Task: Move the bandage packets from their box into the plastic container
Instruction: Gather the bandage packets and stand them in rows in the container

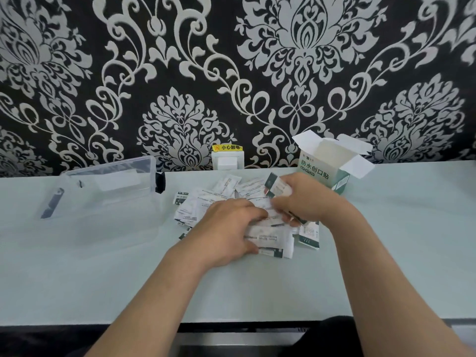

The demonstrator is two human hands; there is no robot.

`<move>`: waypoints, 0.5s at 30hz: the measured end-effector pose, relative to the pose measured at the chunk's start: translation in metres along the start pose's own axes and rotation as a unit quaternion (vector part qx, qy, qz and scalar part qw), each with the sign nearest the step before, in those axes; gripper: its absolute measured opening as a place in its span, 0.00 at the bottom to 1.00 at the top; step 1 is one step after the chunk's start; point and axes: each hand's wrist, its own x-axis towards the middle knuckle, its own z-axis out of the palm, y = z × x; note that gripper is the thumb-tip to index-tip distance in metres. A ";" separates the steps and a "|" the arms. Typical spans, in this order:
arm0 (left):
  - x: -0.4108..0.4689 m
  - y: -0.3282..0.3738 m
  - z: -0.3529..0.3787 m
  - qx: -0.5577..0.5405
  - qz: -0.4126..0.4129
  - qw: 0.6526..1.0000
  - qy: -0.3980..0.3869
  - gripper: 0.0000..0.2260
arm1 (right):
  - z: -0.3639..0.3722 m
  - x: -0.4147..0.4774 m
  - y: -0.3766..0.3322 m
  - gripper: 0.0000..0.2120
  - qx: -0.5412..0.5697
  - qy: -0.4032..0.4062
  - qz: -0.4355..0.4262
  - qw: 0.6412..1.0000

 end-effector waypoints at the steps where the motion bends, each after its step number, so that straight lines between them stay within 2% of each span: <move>1: 0.000 0.000 0.000 -0.018 -0.007 1.000 0.011 0.28 | 0.000 -0.001 0.000 0.03 -0.028 -0.016 0.001 0.999; 6: 0.000 -0.002 0.002 -0.072 -0.036 0.996 0.044 0.22 | 0.000 -0.003 -0.001 0.04 -0.057 -0.024 -0.012 0.998; 10: 0.001 -0.004 0.003 -0.081 -0.031 0.992 0.096 0.10 | 0.000 -0.001 0.001 0.04 0.005 -0.003 -0.029 1.000; 12: 0.001 -0.004 0.005 -0.089 -0.032 0.985 0.145 0.07 | 0.000 0.000 0.001 0.03 0.094 0.061 -0.045 0.993; 13: 0.001 -0.005 0.006 -0.095 -0.032 0.977 0.190 0.06 | 0.000 0.002 0.001 0.05 0.176 0.101 -0.047 0.978; 14: 0.001 -0.004 0.005 -0.112 -0.039 0.963 0.243 0.06 | 0.000 0.004 0.000 0.08 0.287 0.129 -0.039 0.948; 15: 0.001 -0.002 0.002 -0.150 -0.060 0.942 0.295 0.07 | 0.000 0.006 0.000 0.10 0.403 0.144 -0.025 0.903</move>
